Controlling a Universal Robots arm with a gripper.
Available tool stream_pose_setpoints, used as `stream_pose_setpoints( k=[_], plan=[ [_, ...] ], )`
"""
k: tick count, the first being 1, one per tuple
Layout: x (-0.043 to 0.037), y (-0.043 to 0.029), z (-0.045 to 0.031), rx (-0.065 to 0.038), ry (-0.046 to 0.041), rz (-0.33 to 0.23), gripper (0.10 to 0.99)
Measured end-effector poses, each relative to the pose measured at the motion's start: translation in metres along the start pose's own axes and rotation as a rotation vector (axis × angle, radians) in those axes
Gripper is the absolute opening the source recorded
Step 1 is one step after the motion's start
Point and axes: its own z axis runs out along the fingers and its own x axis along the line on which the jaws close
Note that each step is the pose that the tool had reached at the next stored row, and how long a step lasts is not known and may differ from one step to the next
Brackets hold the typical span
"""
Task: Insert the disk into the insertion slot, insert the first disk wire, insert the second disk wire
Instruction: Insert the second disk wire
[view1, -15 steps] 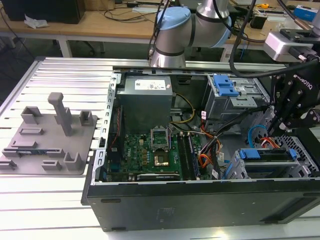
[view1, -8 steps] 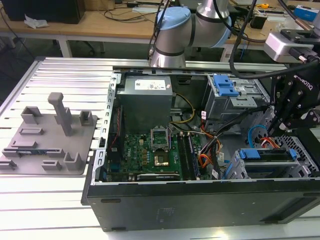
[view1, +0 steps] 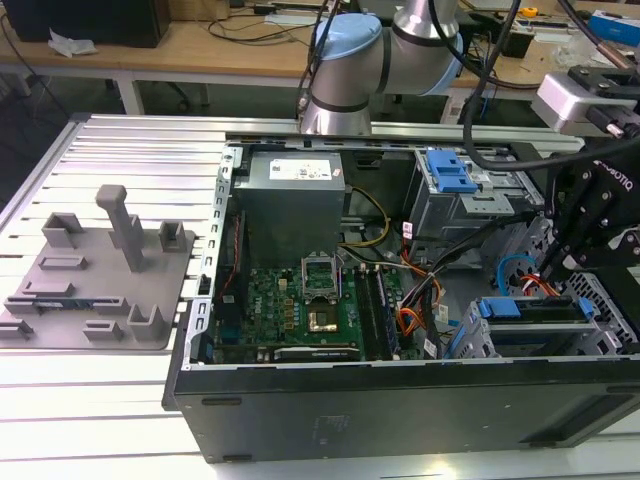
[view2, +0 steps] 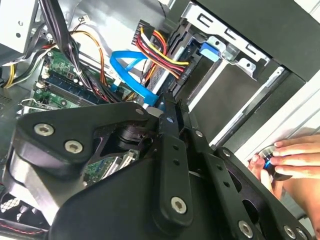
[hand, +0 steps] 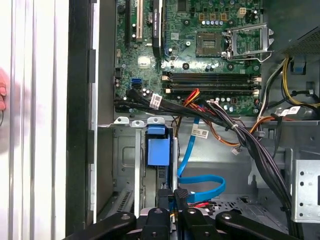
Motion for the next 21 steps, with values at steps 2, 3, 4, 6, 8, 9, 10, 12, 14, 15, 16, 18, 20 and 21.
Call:
stream_pose_setpoints(
  k=[2, 3, 4, 6, 8, 9, 10, 12, 14, 15, 16, 18, 20, 21],
  plan=[
    [0.0007, -0.0016, 0.0003, 0.000, -0.0027, 0.000, 0.161],
    [0.0010, -0.0027, 0.0006, 0.000, -0.0050, 0.000, 0.161],
    [0.0011, -0.0030, 0.0008, 0.000, -0.0064, 0.000, 0.161],
    [0.0012, -0.0030, 0.0017, 0.000, -0.0079, 0.000, 0.161],
    [0.0012, -0.0031, 0.0033, 0.000, -0.0079, 0.000, 0.161],
    [0.0012, -0.0032, 0.0038, 0.000, -0.0079, 0.000, 0.161],
    [0.0014, -0.0032, 0.0046, 0.000, -0.0078, 0.000, 0.161],
    [0.0019, -0.0032, 0.0058, 0.000, -0.0079, 0.000, 0.161],
    [0.0027, -0.0033, 0.0071, 0.000, -0.0082, 0.000, 0.161],
    [0.0030, -0.0032, 0.0075, 0.000, -0.0083, 0.000, 0.161],
    [0.0033, -0.0032, 0.0079, 0.000, -0.0082, 0.000, 0.161],
    [0.0038, -0.0033, 0.0090, 0.000, -0.0077, 0.000, 0.161],
    [0.0042, -0.0033, 0.0106, 0.000, -0.0080, 0.000, 0.161],
    [0.0043, -0.0033, 0.0111, 0.000, -0.0080, 0.000, 0.161]
  ],
)
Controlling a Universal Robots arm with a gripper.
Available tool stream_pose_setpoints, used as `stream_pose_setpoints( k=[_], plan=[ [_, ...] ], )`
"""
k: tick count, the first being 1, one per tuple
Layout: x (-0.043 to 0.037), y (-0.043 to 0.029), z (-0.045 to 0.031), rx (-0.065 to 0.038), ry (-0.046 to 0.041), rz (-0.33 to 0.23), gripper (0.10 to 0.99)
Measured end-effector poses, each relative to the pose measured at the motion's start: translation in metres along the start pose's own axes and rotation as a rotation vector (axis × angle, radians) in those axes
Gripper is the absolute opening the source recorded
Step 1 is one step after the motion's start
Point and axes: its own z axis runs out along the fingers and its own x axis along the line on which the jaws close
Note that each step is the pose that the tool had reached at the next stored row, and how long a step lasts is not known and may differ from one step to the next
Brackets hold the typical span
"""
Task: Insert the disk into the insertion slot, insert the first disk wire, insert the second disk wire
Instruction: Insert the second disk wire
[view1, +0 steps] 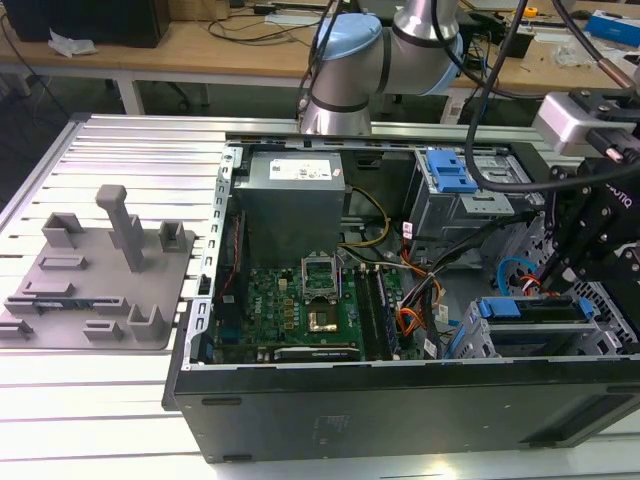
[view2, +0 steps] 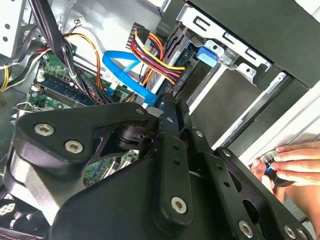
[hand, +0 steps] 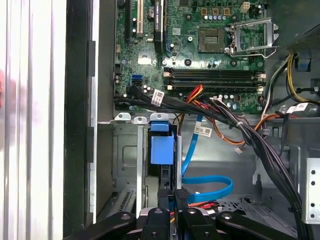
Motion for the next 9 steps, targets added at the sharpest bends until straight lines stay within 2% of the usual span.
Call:
stream_pose_setpoints(
  k=[9],
  plan=[
    [0.0000, -0.0002, 0.0093, 0.000, 0.0002, 0.000, 0.161]
  ],
)
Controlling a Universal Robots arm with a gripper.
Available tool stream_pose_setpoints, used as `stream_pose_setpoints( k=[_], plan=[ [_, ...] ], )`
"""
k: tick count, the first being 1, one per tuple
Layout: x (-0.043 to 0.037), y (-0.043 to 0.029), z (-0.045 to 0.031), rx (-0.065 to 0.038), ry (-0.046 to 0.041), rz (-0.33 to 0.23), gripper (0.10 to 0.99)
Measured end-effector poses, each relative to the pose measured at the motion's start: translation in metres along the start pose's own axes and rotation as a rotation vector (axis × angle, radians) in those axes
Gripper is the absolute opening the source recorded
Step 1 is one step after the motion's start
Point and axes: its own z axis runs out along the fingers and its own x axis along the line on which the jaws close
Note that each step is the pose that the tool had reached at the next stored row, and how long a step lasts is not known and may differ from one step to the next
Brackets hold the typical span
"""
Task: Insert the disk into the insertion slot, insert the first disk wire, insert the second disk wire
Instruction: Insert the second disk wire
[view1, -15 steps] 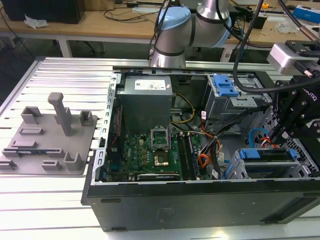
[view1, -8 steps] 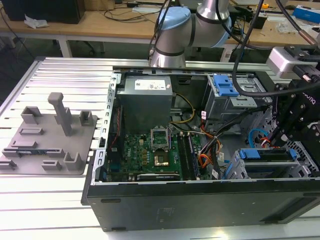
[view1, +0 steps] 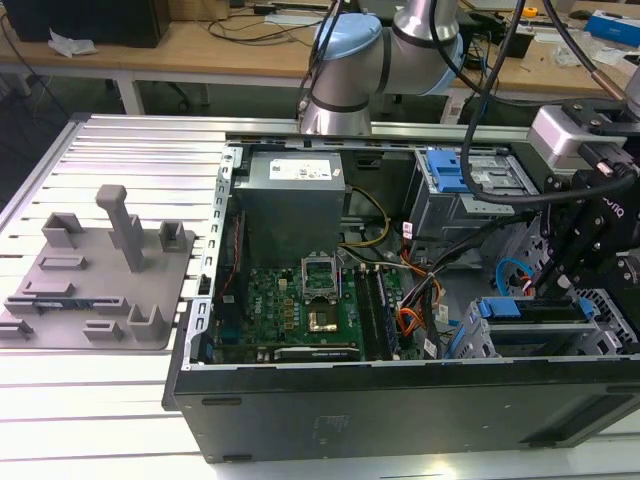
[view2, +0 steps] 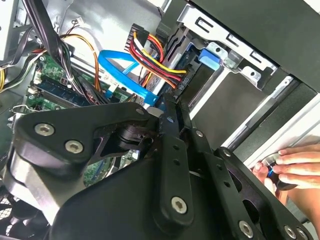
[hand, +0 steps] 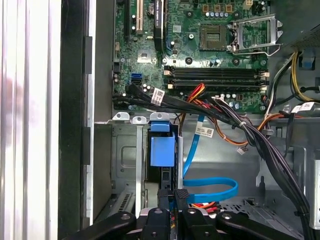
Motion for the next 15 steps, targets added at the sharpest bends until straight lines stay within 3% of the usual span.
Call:
stream_pose_setpoints(
  k=[15],
  plan=[
    [-0.0016, -0.0023, 0.0051, -0.001, -0.0001, 0.000, 0.161]
  ],
)
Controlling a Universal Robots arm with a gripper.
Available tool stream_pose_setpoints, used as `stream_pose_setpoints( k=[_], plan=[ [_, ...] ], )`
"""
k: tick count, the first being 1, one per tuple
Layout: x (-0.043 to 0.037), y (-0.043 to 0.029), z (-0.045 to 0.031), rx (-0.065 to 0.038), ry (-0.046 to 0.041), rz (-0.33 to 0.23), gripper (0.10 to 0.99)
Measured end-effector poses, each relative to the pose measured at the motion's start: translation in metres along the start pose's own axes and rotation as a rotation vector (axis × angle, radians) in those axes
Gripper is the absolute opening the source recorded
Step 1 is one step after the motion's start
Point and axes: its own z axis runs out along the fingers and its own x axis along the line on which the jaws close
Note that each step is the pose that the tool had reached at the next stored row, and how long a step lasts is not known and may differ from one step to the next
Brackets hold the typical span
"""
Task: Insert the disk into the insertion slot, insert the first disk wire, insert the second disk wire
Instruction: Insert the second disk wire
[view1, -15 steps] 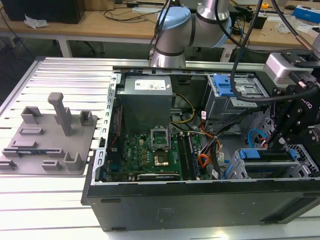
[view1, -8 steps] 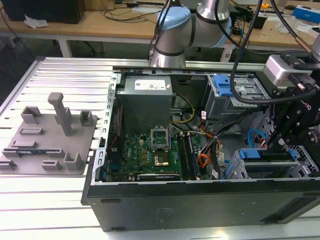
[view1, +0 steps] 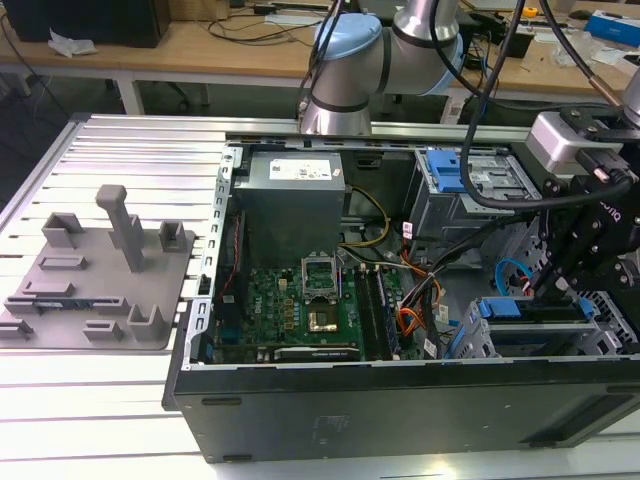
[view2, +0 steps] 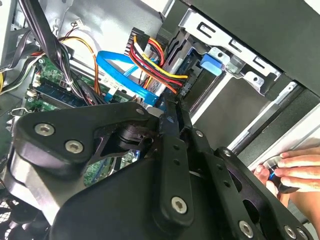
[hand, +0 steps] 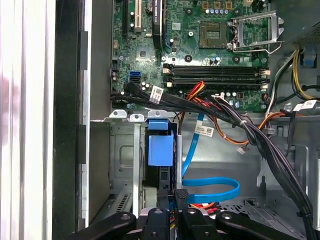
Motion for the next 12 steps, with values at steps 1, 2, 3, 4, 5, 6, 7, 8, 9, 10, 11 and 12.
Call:
stream_pose_setpoints(
  k=[1, 2, 3, 4, 5, 6, 7, 8, 9, 10, 11, 12],
  plan=[
    [0.0000, 0.0000, 0.0002, 0.000, 0.0000, 0.000, 0.161],
    [0.0000, 0.0000, 0.0005, 0.000, 0.0000, 0.000, 0.161],
    [0.0000, 0.0000, 0.0008, 0.000, 0.0000, 0.000, 0.161],
    [0.0000, -0.0001, 0.0011, 0.000, 0.0000, 0.000, 0.161],
    [0.0000, -0.0002, 0.0015, -0.001, 0.0000, 0.000, 0.161],
    [0.0000, -0.0002, 0.0017, -0.001, 0.0000, 0.000, 0.161],
    [0.0000, -0.0003, 0.0020, -0.001, 0.0000, 0.000, 0.161],
    [-0.0001, -0.0004, 0.0023, -0.001, 0.0000, 0.000, 0.161],
    [-0.0001, -0.0005, 0.0026, -0.001, 0.0000, 0.000, 0.161],
    [-0.0001, -0.0005, 0.0029, -0.001, 0.0000, 0.000, 0.161],
    [-0.0001, -0.0005, 0.0031, -0.001, 0.0000, 0.000, 0.161],
    [-0.0001, -0.0006, 0.0034, -0.001, 0.0000, 0.000, 0.161]
  ],
)
